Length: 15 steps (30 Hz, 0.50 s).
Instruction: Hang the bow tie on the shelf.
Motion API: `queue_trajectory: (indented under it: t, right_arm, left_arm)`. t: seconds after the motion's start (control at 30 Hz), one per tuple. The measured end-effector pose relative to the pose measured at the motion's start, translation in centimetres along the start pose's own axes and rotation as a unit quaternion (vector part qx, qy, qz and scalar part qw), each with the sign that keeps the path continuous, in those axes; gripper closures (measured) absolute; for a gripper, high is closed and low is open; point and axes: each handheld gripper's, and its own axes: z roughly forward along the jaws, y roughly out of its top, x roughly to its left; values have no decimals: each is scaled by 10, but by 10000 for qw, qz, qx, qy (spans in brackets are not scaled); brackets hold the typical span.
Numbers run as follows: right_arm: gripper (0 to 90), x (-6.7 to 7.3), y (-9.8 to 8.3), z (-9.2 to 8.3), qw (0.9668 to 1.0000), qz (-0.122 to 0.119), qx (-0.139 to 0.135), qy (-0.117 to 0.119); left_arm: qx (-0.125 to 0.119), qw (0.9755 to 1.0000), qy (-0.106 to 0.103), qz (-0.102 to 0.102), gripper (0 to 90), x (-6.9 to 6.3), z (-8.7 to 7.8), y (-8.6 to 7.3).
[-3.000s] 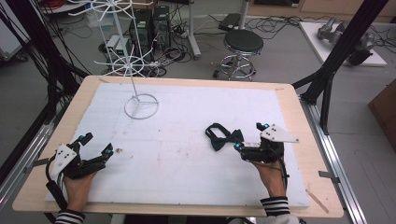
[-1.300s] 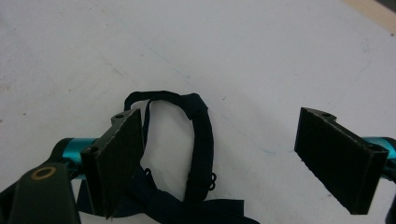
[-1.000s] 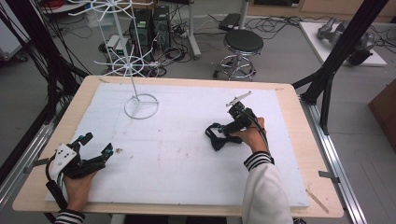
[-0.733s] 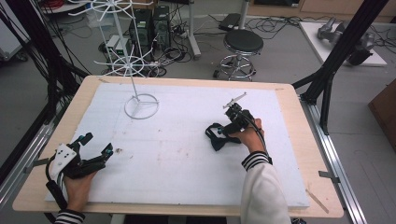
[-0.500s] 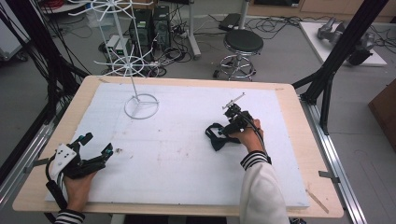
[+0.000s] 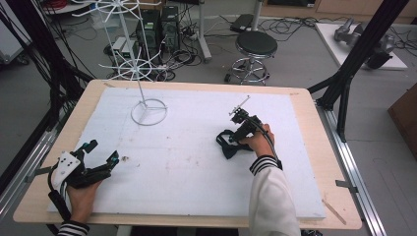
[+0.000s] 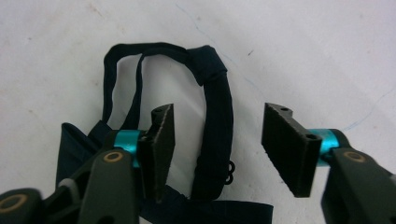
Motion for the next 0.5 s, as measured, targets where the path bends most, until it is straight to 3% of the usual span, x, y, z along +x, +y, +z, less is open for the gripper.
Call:
queue_trajectory:
  t: [0.5]
  right_arm:
    - [579,-5,-1,2,10000,-29,81,40]
  left_arm:
    - [-2,10000,4,19,137,0,0,0]
